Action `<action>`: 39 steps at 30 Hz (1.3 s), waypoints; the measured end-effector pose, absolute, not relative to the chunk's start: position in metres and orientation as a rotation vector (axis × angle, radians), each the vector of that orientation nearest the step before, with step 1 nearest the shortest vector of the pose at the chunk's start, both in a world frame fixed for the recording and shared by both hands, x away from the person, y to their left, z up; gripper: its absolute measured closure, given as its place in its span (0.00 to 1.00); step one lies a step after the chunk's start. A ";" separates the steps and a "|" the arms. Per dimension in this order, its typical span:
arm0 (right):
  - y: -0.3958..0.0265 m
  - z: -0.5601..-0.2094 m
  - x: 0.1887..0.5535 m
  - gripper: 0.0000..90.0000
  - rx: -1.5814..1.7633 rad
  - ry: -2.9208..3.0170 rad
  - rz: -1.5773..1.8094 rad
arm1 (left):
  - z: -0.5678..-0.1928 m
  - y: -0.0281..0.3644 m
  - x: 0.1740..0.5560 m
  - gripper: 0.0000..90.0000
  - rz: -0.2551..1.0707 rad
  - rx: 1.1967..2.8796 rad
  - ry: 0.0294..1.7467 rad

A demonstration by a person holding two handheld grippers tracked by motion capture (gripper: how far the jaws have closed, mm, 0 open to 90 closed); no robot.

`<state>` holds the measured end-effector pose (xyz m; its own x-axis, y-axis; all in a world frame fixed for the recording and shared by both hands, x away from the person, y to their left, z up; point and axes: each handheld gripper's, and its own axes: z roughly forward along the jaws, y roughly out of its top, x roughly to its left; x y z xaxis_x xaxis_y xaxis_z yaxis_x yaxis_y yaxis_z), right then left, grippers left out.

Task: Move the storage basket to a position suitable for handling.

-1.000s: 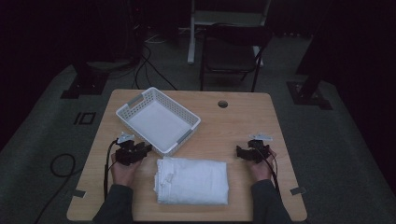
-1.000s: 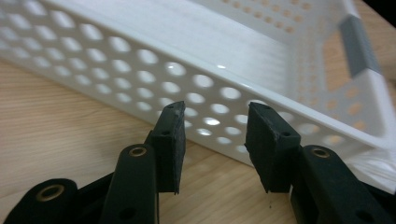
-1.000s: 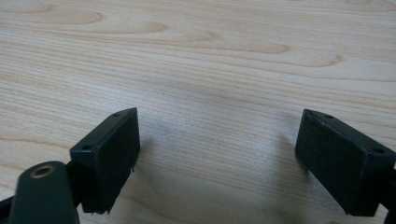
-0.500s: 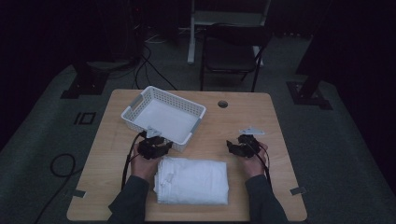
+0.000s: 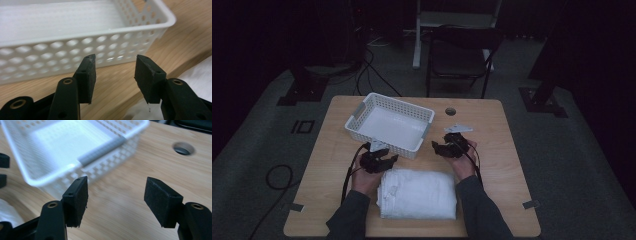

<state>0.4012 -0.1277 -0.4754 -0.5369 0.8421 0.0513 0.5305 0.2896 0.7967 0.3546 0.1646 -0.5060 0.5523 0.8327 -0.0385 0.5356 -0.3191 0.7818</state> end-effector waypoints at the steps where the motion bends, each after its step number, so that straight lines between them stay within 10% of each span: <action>1: -0.123 -0.474 0.402 0.40 1.229 2.190 1.134 | -0.505 0.168 0.354 0.56 0.486 2.008 1.108; 18: -0.079 -0.486 0.424 0.30 1.303 2.257 1.119 | -0.490 0.223 0.353 0.48 0.601 1.855 1.283; 39: -0.144 -0.493 0.419 0.58 1.387 2.241 1.080 | -0.481 0.235 0.350 0.46 0.640 1.770 1.361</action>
<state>0.4193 -0.1442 -0.4931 -0.4931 0.8596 0.1342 0.6406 0.2543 0.7246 0.3497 0.2354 -0.4813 0.2945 0.9527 -0.0745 0.5504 -0.1054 0.8282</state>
